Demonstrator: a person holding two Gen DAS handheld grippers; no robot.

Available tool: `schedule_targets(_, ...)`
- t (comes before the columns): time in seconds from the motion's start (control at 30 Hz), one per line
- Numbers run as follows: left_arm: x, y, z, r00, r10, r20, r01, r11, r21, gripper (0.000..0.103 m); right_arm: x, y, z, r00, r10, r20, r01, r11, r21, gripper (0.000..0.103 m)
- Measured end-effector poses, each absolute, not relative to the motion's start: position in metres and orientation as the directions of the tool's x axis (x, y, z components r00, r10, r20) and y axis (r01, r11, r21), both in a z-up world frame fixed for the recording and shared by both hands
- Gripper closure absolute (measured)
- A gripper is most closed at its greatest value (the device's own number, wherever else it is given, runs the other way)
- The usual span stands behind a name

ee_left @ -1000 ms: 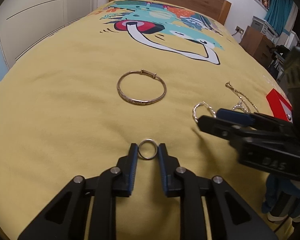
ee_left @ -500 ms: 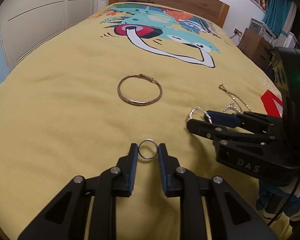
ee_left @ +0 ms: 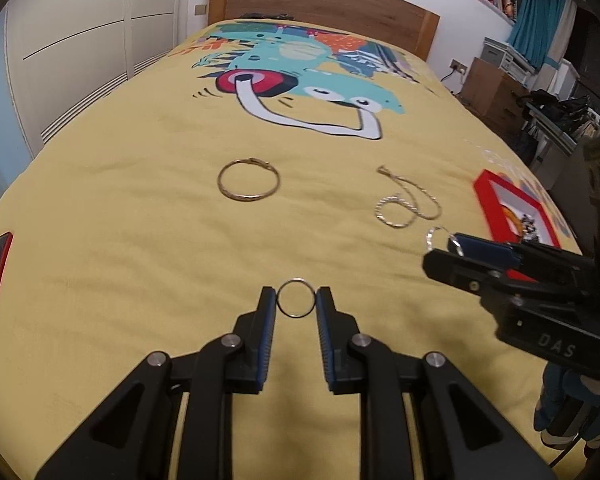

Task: Organize jewelry
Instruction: 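Carry the ring and hoop into the red box and open both tools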

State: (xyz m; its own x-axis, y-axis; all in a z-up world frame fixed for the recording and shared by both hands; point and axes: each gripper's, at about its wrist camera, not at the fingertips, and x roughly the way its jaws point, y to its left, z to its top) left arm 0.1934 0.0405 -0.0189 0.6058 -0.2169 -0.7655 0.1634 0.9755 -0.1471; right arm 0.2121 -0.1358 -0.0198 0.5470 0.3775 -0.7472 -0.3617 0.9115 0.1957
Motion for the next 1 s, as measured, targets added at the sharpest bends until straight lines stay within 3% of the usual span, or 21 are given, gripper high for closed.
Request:
schedule_targets(0.6,0.141,-0.086,0.024,0.563,-0.350,-0.748,0.356,0.920,-0.162,0.084,0.107,-0.276,0.014,0.668,0.255,-0.699,-0.155,0.966,0.204,0.063)
schedule_targets(1.0,0.181,-0.225,0.007,0.462,-0.419,-0.782,0.531,0.836,-0.134,0.084,0.130,-0.382,-0.001,0.676,0.156,-0.720,-0.019,0.981,0.194,0.063)
